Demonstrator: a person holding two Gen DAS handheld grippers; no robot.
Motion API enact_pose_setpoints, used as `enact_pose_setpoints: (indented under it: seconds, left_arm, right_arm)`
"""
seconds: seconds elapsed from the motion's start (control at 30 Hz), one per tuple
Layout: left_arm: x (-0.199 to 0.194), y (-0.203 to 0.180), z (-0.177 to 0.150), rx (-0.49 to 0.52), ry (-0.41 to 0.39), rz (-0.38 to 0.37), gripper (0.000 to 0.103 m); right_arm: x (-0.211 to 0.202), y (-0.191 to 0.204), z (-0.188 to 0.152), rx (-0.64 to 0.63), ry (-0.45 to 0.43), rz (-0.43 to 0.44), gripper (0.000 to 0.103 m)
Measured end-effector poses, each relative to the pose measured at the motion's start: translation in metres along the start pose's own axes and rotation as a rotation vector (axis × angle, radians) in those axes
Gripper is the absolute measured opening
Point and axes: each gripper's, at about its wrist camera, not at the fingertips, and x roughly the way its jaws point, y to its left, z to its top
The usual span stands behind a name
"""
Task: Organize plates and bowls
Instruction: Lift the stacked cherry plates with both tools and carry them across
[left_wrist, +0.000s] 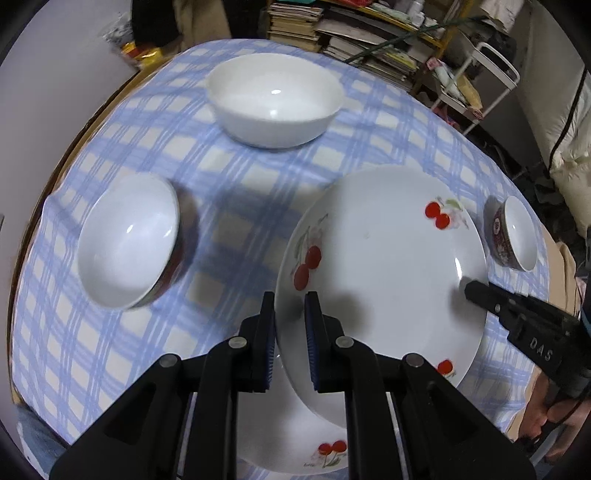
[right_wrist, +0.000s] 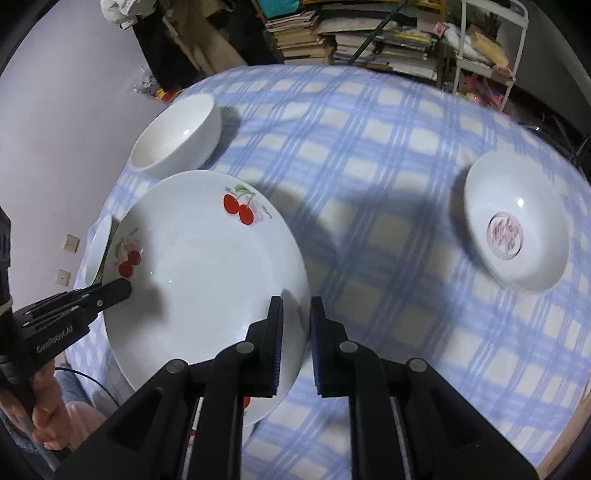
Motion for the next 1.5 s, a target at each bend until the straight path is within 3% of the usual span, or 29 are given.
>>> enact_pose_setpoints:
  seconds: [0.3, 1.03, 1.33, 1.5]
  left_arm:
    - [-0.003, 0.019, -0.023, -0.002, -0.006, 0.025, 0.013]
    - [0.011, 0.054, -0.065, -0.060, 0.042, 0.031, 0.017]
    - [0.012, 0.057, -0.074, -0.057, 0.016, 0.033, 0.018]
    - [0.011, 0.051, -0.078, -0.007, 0.006, 0.072, 0.018]
  right_arm:
    - [0.005, 0.025, -0.038, -0.013, -0.026, -0.025, 0.015]
    - [0.021, 0.050, -0.070, -0.040, 0.015, -0.036, 0.015]
    - [0.024, 0.054, -0.080, -0.039, -0.008, -0.043, 0.015]
    - [0.022, 0.053, -0.087, -0.050, -0.021, -0.034, 0.015]
